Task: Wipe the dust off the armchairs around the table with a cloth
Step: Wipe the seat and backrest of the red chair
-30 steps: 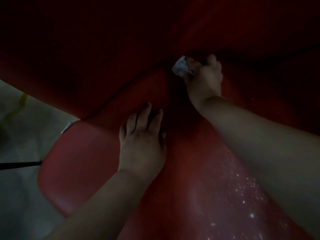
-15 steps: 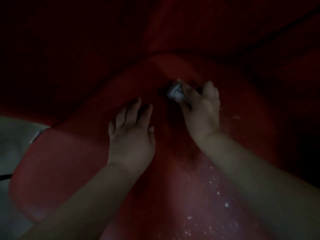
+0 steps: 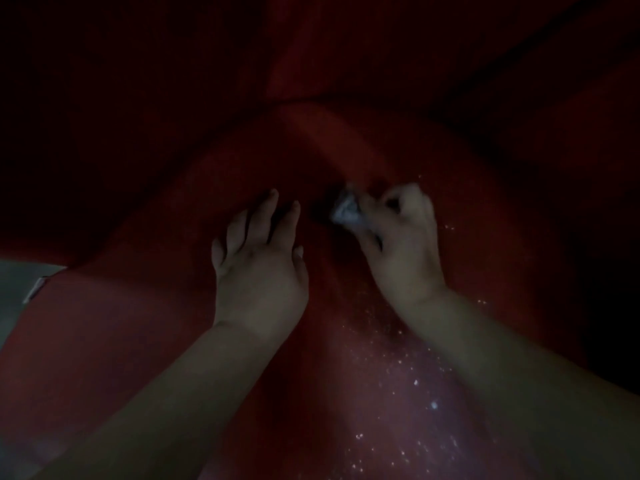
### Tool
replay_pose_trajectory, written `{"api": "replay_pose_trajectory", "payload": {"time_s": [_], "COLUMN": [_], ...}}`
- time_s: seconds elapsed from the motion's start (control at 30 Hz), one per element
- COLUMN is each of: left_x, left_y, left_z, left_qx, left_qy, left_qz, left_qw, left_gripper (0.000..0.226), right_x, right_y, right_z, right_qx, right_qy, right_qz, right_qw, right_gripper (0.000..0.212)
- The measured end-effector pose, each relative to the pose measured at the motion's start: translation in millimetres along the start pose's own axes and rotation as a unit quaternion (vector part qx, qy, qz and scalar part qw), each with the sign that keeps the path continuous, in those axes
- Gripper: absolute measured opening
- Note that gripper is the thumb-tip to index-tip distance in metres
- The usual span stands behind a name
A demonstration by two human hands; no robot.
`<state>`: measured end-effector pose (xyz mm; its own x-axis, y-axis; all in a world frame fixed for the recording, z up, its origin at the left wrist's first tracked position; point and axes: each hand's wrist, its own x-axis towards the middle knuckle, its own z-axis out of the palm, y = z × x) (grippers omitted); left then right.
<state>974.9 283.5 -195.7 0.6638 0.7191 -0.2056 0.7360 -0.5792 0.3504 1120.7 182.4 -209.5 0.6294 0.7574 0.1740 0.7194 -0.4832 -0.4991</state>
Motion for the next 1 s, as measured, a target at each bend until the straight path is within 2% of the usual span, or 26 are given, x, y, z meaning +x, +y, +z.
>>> {"api": "replay_pose_trajectory", "payload": {"time_s": [0.1, 0.2, 0.3, 0.47, 0.57, 0.7, 0.9, 1.0], "left_x": [-0.7, -2.2, -2.8, -11.1, -20.0, -27.6, -40.5, -46.2], "left_y": [0.9, -2.0, -2.6, -8.9, -27.1, -49.1, -58.6, -63.1], "left_z": [-1.4, -2.5, -0.4, -3.0, -9.3, -14.5, -18.4, -21.0], "left_qx": [-0.003, 0.001, -0.002, -0.011, -0.009, -0.001, 0.015, 0.015], "left_qy": [0.003, 0.004, 0.012, 0.057, 0.077, 0.085, 0.079, 0.075], "left_qz": [0.005, 0.012, 0.014, -0.012, -0.043, -0.063, -0.070, -0.087], "left_qw": [1.000, 1.000, 1.000, 0.998, 0.996, 0.994, 0.994, 0.993], "left_gripper": [0.057, 0.056, 0.055, 0.050, 0.051, 0.053, 0.055, 0.056], "right_x": [-19.5, 12.8, 48.3, 8.3, 8.7, 52.0, 40.8, 52.6], "right_y": [8.0, 16.2, 4.5, -24.2, -23.6, -44.4, -76.0, -78.1], "right_z": [-10.6, -4.5, 9.6, 13.4, 16.0, 38.9, 50.2, 56.6], "right_qx": [0.001, -0.020, 0.001, 0.013, 0.021, 0.027, 0.017, -0.004], "right_qy": [-0.007, 0.026, 0.020, -0.012, 0.005, 0.010, -0.051, -0.057], "right_qz": [-0.001, 0.076, 0.133, -0.016, 0.026, 0.113, -0.076, -0.035], "right_qw": [1.000, 0.997, 0.991, 1.000, 0.999, 0.993, 0.996, 0.998], "right_gripper": [0.045, 0.044, 0.046, 0.044, 0.044, 0.046, 0.044, 0.044]}}
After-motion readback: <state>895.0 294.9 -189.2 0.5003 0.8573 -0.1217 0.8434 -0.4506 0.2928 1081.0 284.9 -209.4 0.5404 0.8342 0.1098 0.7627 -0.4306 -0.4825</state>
